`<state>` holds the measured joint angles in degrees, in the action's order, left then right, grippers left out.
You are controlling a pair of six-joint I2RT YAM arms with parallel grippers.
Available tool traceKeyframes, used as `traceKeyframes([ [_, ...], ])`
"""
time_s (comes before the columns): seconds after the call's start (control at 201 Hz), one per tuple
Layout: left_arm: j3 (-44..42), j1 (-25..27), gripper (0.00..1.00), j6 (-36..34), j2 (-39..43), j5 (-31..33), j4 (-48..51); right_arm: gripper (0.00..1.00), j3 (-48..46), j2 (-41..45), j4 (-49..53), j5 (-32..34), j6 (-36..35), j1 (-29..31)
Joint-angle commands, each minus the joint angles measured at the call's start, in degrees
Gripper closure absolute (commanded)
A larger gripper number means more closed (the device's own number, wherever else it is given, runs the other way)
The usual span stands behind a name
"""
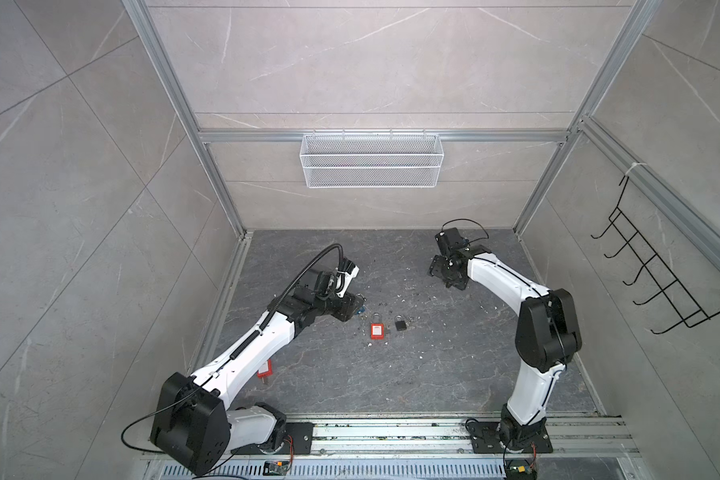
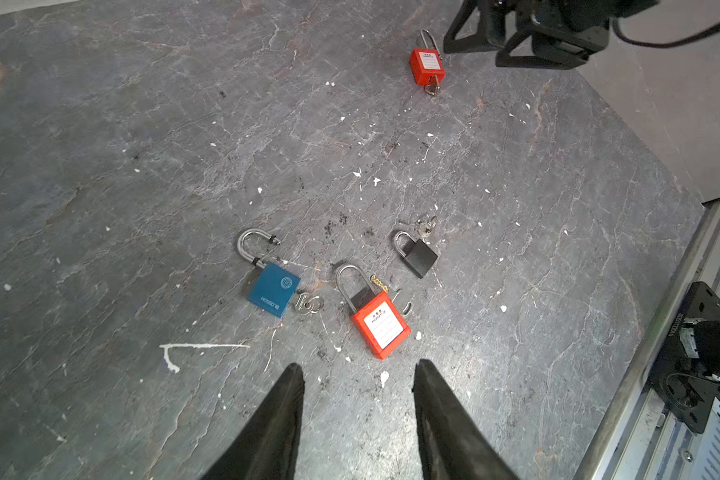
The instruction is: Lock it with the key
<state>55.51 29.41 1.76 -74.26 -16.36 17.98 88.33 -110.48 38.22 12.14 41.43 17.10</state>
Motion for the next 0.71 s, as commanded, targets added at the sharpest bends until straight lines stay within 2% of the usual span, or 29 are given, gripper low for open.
traceKeyframes([
  [0.0, 2.49, 1.3, 0.54, -1.45, -2.11, 0.78, -2.55, 0.21, 4.48, -4.7, 0.58, -2.54, 1.29, -1.23],
  [0.229, 2.81, 2.25, 0.54, -2.67, -4.56, 2.19, -2.36, 0.21, 10.79, -12.1, 2.12, -2.84, 1.42, -3.87],
  [0.702, 7.3, 2.39, 0.54, -4.77, -9.83, 1.88, 0.35, 0.29, 16.56, -19.76, 2.62, -5.2, -3.28, -7.29],
])
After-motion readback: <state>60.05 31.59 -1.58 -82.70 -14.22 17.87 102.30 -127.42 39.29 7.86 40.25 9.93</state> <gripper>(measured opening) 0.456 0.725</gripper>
